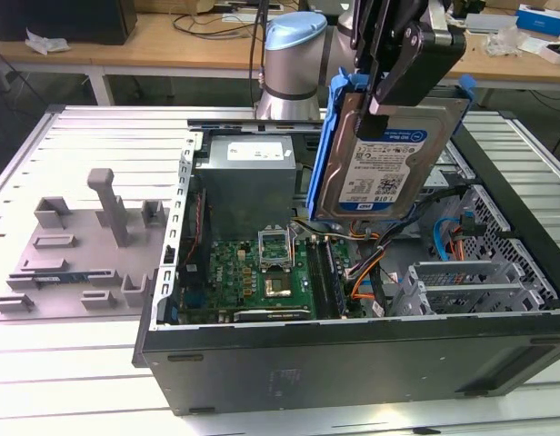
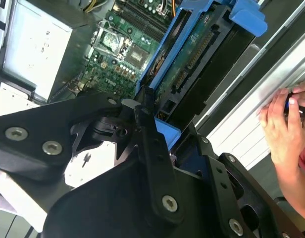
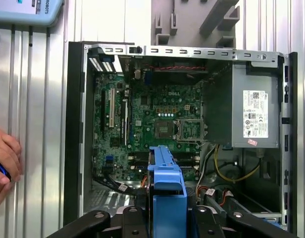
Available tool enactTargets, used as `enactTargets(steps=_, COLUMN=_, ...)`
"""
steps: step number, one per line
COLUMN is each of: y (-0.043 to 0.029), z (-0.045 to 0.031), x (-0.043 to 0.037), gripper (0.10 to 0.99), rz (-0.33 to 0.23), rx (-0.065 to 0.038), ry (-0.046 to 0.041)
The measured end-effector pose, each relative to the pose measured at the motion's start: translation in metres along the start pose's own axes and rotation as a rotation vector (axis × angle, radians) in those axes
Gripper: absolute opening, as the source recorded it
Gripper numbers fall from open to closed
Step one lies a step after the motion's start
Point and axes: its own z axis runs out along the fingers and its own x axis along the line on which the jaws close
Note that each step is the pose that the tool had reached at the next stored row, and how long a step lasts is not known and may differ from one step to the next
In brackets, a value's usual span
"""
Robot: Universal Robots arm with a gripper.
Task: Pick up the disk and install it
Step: 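Insert the disk into the insertion slot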
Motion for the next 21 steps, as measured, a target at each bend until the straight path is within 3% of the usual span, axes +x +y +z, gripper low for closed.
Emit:
enactTargets(steps=2, y=0.0012, z=0.0006, x=0.0002, gripper=0.365, rz=0.0, rx=0.014, ry=0.0007)
enactTargets(steps=10, y=0.0016, z=0.001, x=0.0005, gripper=0.365, rz=0.0, rx=0.014, ry=0.0002)
enactTargets(steps=14, y=0.001, z=0.0007, x=0.0051, gripper=0.365, rz=0.0, rx=0.014, ry=0.0004)
enactTargets(steps=21, y=-0.0101, z=-0.0001, x=0.0186, gripper=0.365, rz=0.0, rx=0.014, ry=0.0004)
